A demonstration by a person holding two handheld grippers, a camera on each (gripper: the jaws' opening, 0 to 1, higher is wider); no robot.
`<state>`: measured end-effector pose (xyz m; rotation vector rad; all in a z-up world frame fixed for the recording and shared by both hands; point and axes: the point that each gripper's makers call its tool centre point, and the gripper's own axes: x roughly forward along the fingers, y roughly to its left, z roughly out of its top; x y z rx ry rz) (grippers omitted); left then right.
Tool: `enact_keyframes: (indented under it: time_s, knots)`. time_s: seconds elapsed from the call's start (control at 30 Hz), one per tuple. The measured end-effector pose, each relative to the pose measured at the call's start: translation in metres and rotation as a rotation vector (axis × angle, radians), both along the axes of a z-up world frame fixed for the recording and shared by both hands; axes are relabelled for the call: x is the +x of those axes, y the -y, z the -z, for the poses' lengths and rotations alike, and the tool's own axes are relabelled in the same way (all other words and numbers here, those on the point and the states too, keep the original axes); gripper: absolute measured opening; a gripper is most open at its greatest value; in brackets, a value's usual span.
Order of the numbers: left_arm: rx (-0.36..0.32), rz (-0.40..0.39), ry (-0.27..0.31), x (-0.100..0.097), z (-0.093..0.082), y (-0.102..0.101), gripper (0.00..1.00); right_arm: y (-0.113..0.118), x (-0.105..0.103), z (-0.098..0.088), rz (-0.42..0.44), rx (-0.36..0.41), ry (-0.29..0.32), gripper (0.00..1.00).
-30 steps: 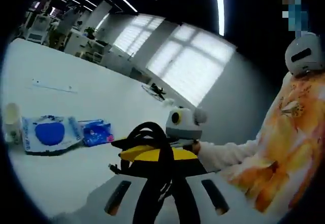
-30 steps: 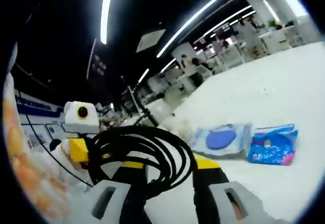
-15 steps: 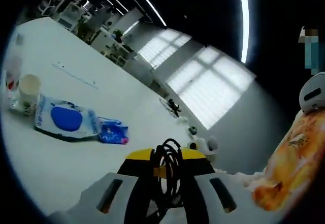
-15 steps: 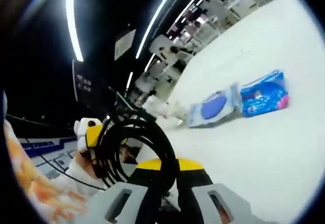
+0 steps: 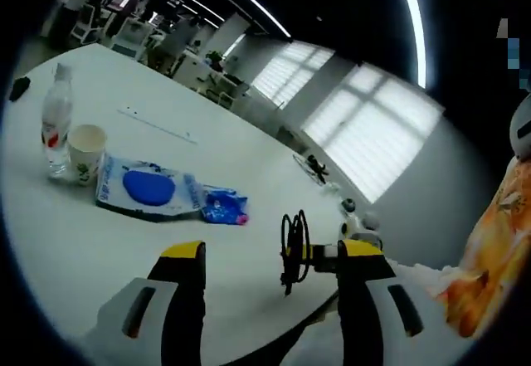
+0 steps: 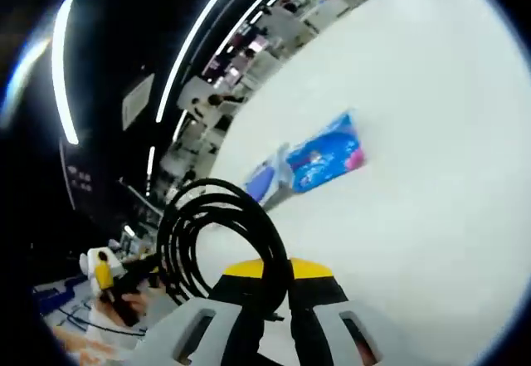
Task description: Arrange the tabletop items into an orderly group along one side of the table until the central work area is clear of visible clutter.
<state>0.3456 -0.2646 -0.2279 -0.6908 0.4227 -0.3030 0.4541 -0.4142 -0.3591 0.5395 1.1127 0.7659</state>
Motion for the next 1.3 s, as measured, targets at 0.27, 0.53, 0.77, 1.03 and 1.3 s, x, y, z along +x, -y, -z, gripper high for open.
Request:
enact_keyframes:
  time_s: [0.27, 0.53, 0.77, 1.03, 1.3]
  knots:
    - [0.034, -0.012, -0.047, -0.014, 0.008, -0.003, 0.65, -0.004, 0.017, 0.029, -0.019, -0.148, 0.020, 0.06]
    - [0.025, -0.063, -0.062, -0.016, 0.008, -0.006, 0.62, -0.018, 0.029, 0.035, -0.042, -0.163, 0.036, 0.06]
    - [0.043, -0.078, -0.096, -0.020, 0.015, 0.002, 0.62, -0.016, 0.036, 0.035, -0.093, -0.174, 0.122, 0.08]
    - [0.086, -0.135, -0.135, -0.023, 0.025, -0.002, 0.69, -0.019, 0.042, 0.023, -0.174, -0.094, 0.272, 0.26]
    - [0.216, -0.171, -0.171, -0.017, 0.044, -0.028, 0.84, -0.015, 0.036, -0.010, -0.288, -0.081, 0.477, 0.77]
